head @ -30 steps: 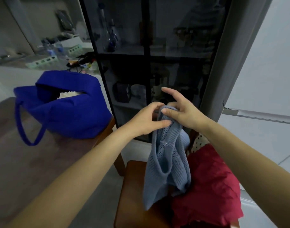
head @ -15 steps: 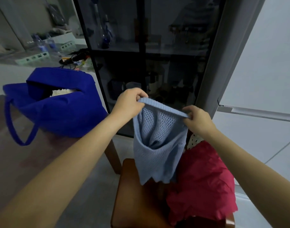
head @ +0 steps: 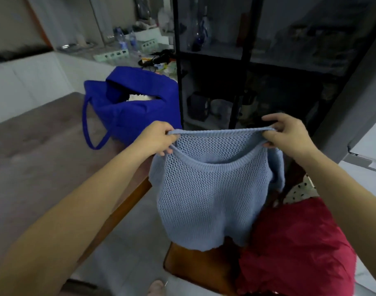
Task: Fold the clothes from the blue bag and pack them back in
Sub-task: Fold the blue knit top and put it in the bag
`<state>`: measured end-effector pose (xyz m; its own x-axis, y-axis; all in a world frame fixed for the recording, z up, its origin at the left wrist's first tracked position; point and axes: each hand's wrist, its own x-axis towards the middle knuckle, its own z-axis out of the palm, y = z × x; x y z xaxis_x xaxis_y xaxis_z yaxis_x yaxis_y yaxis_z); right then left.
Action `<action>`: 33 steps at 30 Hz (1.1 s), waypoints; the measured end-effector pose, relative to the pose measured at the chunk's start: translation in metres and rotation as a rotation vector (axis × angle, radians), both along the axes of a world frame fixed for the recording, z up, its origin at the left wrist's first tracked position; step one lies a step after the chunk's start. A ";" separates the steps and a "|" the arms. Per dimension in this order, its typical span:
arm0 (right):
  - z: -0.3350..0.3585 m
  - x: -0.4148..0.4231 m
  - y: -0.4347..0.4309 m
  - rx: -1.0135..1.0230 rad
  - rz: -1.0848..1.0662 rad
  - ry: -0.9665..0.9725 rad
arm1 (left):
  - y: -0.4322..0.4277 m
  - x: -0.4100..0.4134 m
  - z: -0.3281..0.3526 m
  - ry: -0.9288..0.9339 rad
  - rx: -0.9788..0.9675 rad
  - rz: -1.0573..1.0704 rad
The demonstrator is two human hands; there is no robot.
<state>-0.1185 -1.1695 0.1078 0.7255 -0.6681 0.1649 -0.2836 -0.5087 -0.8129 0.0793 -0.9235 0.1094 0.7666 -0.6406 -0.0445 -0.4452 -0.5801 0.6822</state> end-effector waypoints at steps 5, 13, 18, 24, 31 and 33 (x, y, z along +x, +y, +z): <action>0.018 0.023 0.037 -0.296 0.049 -0.004 | 0.047 0.006 -0.005 -0.346 -0.079 0.109; 0.023 0.075 0.074 -0.497 0.340 -0.022 | 0.123 0.008 0.000 -0.350 -0.312 0.150; 0.035 0.101 0.108 -0.075 0.566 -0.026 | 0.177 0.028 0.013 -0.259 -0.290 0.300; 0.042 0.139 0.122 0.222 0.934 -0.015 | 0.235 0.056 0.047 -0.090 -0.461 0.285; 0.045 0.200 0.152 -0.138 0.931 0.031 | 0.320 0.097 0.062 0.252 -0.311 -0.004; 0.048 0.222 0.169 -0.179 0.938 0.065 | 0.337 0.107 0.068 0.193 -0.068 0.018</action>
